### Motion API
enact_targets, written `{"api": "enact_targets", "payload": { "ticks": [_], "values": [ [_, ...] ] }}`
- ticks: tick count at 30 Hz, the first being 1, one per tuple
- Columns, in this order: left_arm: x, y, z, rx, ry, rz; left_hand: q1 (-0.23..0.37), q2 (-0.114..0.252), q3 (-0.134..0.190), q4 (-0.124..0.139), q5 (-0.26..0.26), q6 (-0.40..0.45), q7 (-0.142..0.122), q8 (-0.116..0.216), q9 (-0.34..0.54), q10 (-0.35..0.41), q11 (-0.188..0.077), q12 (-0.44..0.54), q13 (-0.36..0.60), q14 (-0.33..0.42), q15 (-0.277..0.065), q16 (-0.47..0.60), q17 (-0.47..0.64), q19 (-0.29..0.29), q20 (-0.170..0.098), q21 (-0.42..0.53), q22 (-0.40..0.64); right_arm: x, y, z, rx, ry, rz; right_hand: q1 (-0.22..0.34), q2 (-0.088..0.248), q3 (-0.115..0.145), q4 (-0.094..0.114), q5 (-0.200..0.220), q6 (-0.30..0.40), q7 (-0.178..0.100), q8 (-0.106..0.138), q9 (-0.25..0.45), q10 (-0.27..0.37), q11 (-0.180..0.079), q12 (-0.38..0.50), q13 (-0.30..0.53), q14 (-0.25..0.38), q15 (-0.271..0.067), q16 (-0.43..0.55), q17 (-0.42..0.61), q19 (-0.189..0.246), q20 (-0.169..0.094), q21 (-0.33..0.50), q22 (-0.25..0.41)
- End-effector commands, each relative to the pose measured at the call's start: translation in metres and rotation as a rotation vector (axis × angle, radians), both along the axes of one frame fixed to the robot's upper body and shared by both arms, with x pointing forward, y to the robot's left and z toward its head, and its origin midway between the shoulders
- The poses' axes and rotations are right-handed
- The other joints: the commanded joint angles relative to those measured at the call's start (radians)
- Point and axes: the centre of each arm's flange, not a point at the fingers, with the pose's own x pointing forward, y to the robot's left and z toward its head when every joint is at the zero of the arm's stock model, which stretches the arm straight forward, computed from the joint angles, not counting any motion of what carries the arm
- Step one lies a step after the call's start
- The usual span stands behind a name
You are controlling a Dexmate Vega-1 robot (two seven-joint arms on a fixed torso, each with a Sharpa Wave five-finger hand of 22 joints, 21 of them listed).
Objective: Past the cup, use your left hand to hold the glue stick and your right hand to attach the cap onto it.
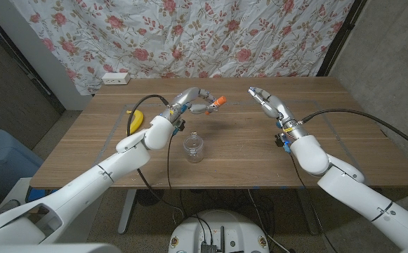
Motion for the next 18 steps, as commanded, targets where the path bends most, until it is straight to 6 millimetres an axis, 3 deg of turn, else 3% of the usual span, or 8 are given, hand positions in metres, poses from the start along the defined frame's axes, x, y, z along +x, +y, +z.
{"api": "enact_targets", "payload": {
  "ticks": [1,18],
  "values": [
    [-0.001,0.015,0.005,0.026,0.004,0.037,0.029,0.064,0.002,0.001,0.005,-0.001,-0.002,0.013,0.01,-0.008,0.002,0.005,0.004,0.001,-0.144,-0.002,0.002,0.004,-0.035,0.002,0.003,0.012,-0.005,0.005,0.078,0.044,0.106,-0.011,-0.002,0.003,0.002,-0.003,0.005,0.008,-0.004,0.001,0.006,0.004,0.001,0.003,0.01,-0.041,0.009,0.003,0.012,-0.002,0.005,0.002],
    [-0.005,0.027,0.007,0.104,-0.039,0.11,0.029,0.065,0.002,0.001,0.006,-0.004,-0.004,0.014,0.01,-0.014,0.002,0.005,0.005,-0.001,-0.143,-0.002,0.002,0.003,-0.034,0.002,0.003,0.024,-0.015,0.004,0.186,0.093,0.158,-0.016,0.0,0.006,0.003,-0.003,0.009,0.01,-0.004,0.001,0.01,0.015,0.003,0.003,0.028,-0.037,0.011,0.002,0.028,-0.009,0.005,0.002]
  ]
}}
